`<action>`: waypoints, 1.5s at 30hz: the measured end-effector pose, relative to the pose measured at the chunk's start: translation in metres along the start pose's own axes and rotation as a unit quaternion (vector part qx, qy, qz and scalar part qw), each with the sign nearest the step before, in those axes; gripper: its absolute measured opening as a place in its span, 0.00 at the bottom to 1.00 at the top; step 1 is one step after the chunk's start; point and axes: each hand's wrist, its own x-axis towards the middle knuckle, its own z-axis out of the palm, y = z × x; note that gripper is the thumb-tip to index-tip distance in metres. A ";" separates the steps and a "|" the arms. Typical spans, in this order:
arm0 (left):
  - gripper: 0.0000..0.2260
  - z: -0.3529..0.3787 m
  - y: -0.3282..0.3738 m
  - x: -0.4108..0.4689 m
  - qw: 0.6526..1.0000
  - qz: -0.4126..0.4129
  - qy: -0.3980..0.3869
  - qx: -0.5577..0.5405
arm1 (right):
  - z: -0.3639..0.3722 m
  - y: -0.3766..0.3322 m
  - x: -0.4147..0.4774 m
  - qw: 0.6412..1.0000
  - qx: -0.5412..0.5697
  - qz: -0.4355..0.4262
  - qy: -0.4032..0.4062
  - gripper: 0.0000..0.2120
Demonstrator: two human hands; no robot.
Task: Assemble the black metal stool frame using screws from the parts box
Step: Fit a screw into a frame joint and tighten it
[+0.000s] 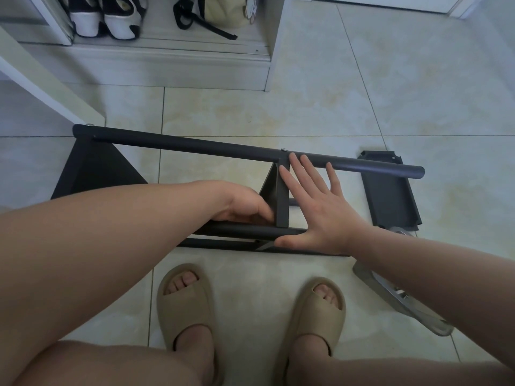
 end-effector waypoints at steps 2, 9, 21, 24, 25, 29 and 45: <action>0.09 -0.003 0.000 -0.001 0.999 0.001 -0.030 -0.022 | 0.000 0.000 0.000 1.000 -0.004 0.001 -0.002 0.59; 0.07 0.001 0.001 0.002 1.000 0.000 0.014 -0.003 | -0.001 0.000 0.000 1.000 -0.001 0.000 -0.002 0.59; 0.09 0.002 0.000 0.000 1.000 0.008 0.007 -0.016 | 0.000 0.000 0.000 1.000 0.000 0.002 -0.001 0.59; 0.07 0.003 0.002 -0.001 1.000 0.011 0.026 0.013 | 0.000 0.000 0.000 1.000 0.005 0.001 0.001 0.59; 0.07 0.003 0.002 -0.002 1.000 0.007 0.020 0.012 | 0.000 0.000 0.000 1.000 0.004 0.001 0.001 0.59; 0.11 0.000 0.002 -0.006 0.999 0.007 -0.023 -0.026 | -0.001 0.000 0.001 1.000 0.003 0.002 0.000 0.59; 0.11 0.001 0.003 -0.004 0.998 -0.003 -0.031 -0.055 | 0.002 0.001 0.001 1.000 0.003 -0.001 0.009 0.59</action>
